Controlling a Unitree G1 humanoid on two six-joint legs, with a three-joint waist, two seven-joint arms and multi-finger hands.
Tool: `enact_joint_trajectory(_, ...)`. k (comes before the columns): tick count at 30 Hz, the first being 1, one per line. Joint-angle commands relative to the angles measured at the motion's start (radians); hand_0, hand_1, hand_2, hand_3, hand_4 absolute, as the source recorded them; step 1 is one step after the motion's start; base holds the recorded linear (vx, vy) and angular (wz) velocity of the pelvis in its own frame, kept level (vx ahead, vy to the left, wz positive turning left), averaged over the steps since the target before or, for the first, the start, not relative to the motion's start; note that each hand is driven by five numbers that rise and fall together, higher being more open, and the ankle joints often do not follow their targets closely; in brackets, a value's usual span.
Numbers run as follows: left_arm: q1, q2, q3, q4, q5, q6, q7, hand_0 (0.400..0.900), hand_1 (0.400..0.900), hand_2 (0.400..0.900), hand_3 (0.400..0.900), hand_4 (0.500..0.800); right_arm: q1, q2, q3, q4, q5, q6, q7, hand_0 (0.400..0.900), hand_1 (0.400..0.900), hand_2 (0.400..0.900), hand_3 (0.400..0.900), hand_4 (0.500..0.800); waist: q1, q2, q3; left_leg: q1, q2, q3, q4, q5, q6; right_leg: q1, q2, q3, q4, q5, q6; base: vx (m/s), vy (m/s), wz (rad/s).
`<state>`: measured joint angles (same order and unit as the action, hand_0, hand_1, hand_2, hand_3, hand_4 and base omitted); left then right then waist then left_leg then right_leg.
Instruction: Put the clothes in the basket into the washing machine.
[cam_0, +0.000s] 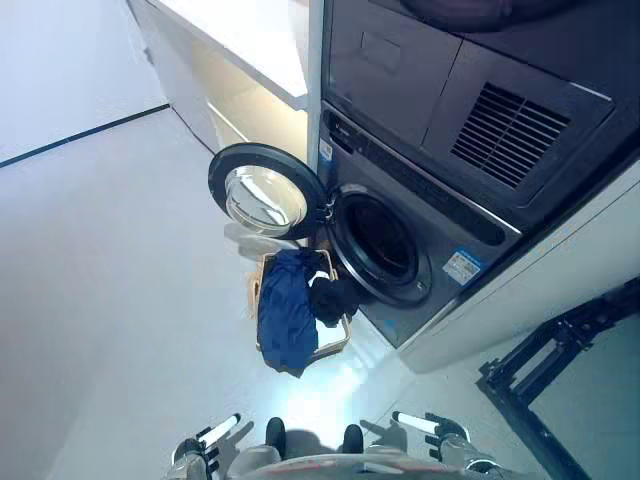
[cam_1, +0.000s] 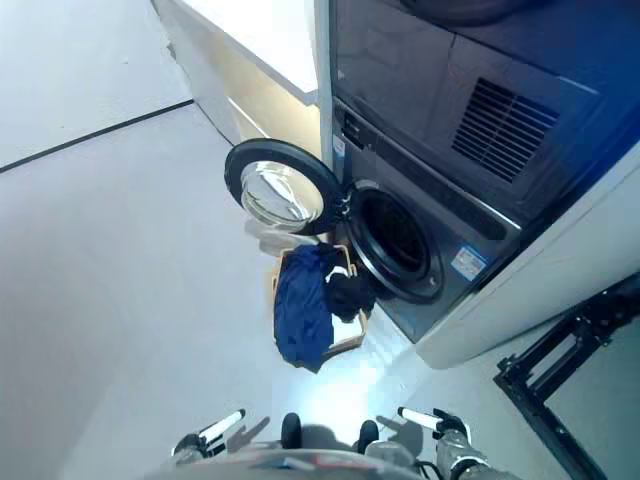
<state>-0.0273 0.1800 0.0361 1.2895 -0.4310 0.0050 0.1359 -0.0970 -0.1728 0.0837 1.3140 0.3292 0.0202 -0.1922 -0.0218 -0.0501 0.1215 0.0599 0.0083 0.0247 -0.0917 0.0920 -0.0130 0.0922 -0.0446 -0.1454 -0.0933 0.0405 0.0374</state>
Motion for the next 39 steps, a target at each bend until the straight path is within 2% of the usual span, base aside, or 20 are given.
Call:
enact_joint_trajectory(1, -0.058, 0.006, -0.011, 0.061, 0.036, -0.005, -0.004, 0.900, 0.900, 0.900, 0.900, 0.800, -0.042, -0.024, -0.016, 0.021, -0.032, -0.028, -0.013, 0.900, 0.900, 0.900, 0.900, 0.800, 0.022, 0.035, -0.003, 0.056, -0.043, 0.018, 0.004, -0.157, 0.006, 0.011, 0.029, 0.025, 0.008, -0.073, 0.044, 0.03, 0.004, -0.04)
enact_joint_trajectory(27, -0.040, -0.004, -0.003, 0.066, 0.030, -0.004, -0.008, 0.900, 0.900, 0.900, 0.900, 0.800, -0.028, -0.025, -0.024, 0.027, -0.033, -0.028, -0.003, 0.900, 0.900, 0.900, 0.900, 0.800, 0.013, 0.041, -0.025, 0.080, -0.039, 0.016, 0.004, -0.167, 0.001, 0.035, 0.030, 0.030, 0.006, -0.083, 0.049, 0.01, -0.003, -0.01)
enact_joint_trajectory(33, -0.059, 0.010, -0.008, 0.050, 0.020, -0.004, -0.003, 0.900, 0.900, 0.900, 0.900, 0.800, -0.046, -0.034, -0.014, 0.007, -0.024, -0.025, 0.001, 0.900, 0.900, 0.900, 0.900, 0.800, 0.014, 0.049, 0.011, 0.059, -0.026, 0.017, 0.010, -0.150, 0.009, -0.051, 0.040, 0.042, 0.138, -0.128, 0.024, -0.06, -0.090, -0.03)
enact_joint_trajectory(35, -0.071, 0.015, -0.003, 0.046, 0.009, -0.005, -0.001, 0.900, 0.900, 0.900, 0.900, 0.800, -0.057, -0.037, -0.006, -0.003, -0.022, -0.026, 0.002, 0.900, 0.900, 0.900, 0.900, 0.800, 0.018, 0.043, 0.025, 0.003, -0.029, 0.014, 0.103, -0.171, 0.006, -0.070, 0.037, 0.041, 0.156, -0.137, 0.015, -0.08, -0.151, 0.04)
enact_joint_trajectory(38, -0.081, 0.012, -0.001, 0.038, -0.013, -0.010, 0.002, 0.900, 0.900, 0.900, 0.900, 0.800, -0.058, -0.047, -0.001, -0.015, -0.015, -0.031, 0.002, 0.900, 0.900, 0.900, 0.900, 0.800, 0.022, 0.031, 0.054, -0.091, -0.039, 0.013, 0.305, -0.203, -0.022, -0.068, 0.034, 0.029, 0.168, -0.153, -0.001, -0.06, -0.217, 0.19)
enact_joint_trajectory(39, -0.082, 0.010, -0.004, 0.031, -0.022, -0.013, 0.002, 0.900, 0.900, 0.900, 0.900, 0.800, -0.057, -0.052, 0.000, -0.019, -0.015, -0.031, -0.001, 0.900, 0.900, 0.900, 0.900, 0.800, 0.024, 0.028, 0.068, -0.130, -0.040, 0.008, 0.383, -0.195, -0.030, -0.064, 0.031, 0.023, 0.173, -0.155, -0.006, -0.07, -0.218, 0.27)
